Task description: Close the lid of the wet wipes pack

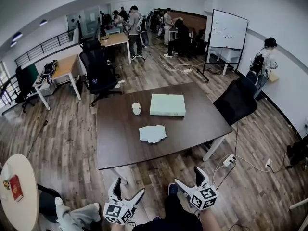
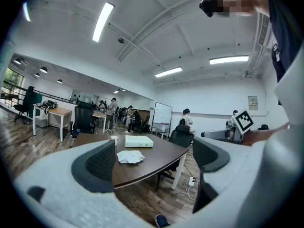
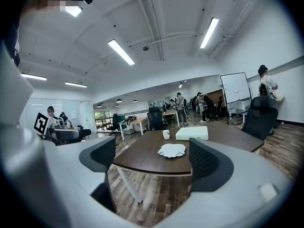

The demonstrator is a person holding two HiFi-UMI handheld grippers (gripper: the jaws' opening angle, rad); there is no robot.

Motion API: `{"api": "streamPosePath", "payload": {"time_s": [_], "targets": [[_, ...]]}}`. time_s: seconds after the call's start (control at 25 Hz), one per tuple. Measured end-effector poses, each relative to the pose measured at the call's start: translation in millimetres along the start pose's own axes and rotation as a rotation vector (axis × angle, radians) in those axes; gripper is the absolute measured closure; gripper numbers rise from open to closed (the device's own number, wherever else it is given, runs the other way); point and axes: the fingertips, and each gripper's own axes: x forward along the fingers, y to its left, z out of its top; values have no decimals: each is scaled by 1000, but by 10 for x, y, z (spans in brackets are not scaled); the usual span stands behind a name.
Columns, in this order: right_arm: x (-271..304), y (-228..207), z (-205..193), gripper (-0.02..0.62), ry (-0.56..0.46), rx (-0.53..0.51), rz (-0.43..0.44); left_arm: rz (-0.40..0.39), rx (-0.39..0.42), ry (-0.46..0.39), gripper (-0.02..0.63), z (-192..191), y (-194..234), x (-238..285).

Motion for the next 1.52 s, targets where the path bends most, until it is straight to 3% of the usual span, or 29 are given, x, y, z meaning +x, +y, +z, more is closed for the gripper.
{"api": "streamPosePath", "payload": {"time_s": [0.44,1.04,1.52], "targets": [[886,-758,174,100,22,18,38,31,13,29,104,83,355,1046],[2509,-1713,655,100,80,-74,209,202,18,-15,104,554,1099,2617],[3164,-1965,595,101,124,-143,265,261,7,3,104,491,1414,3076]]}}
